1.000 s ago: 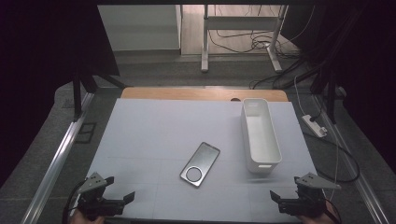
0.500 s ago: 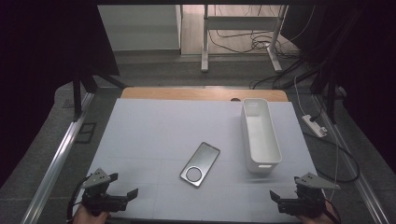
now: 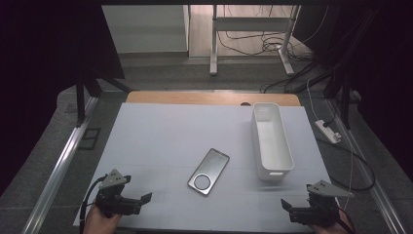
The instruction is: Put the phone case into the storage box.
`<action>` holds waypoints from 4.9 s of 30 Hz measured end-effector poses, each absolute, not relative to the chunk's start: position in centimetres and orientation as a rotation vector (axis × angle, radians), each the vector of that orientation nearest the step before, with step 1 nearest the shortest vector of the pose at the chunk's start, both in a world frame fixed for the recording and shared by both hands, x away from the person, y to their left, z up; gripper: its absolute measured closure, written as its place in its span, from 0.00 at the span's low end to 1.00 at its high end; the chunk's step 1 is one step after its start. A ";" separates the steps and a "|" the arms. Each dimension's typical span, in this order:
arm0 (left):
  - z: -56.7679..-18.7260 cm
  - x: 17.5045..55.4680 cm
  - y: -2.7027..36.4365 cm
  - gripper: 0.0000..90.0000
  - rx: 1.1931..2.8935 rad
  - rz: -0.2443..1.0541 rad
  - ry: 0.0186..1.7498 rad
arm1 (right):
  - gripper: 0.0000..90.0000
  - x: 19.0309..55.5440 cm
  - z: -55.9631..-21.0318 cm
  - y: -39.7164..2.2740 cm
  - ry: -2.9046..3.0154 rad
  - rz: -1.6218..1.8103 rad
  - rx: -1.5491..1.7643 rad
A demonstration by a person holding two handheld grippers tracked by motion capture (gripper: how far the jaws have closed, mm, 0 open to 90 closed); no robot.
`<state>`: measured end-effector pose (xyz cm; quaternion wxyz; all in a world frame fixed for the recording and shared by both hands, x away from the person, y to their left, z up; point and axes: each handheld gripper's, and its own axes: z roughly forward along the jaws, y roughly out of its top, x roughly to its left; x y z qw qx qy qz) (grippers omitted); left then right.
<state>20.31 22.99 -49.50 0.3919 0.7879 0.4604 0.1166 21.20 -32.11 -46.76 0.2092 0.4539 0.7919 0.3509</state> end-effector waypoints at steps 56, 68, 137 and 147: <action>-48.0 29.1 15.5 0.00 2.163 0.197 1.002 | 0.00 21.2 -46.8 -32.1 2.209 0.983 1.247; -48.0 30.8 13.5 0.00 2.196 0.180 0.957 | 0.00 21.2 -46.7 -32.1 2.210 0.984 1.250; -51.1 32.8 6.9 0.99 2.352 0.140 0.914 | 0.00 21.2 -46.8 -31.9 2.254 0.977 1.223; -52.0 32.7 6.8 0.99 2.352 0.125 0.936 | 0.00 21.3 -46.8 -31.9 2.255 0.978 1.224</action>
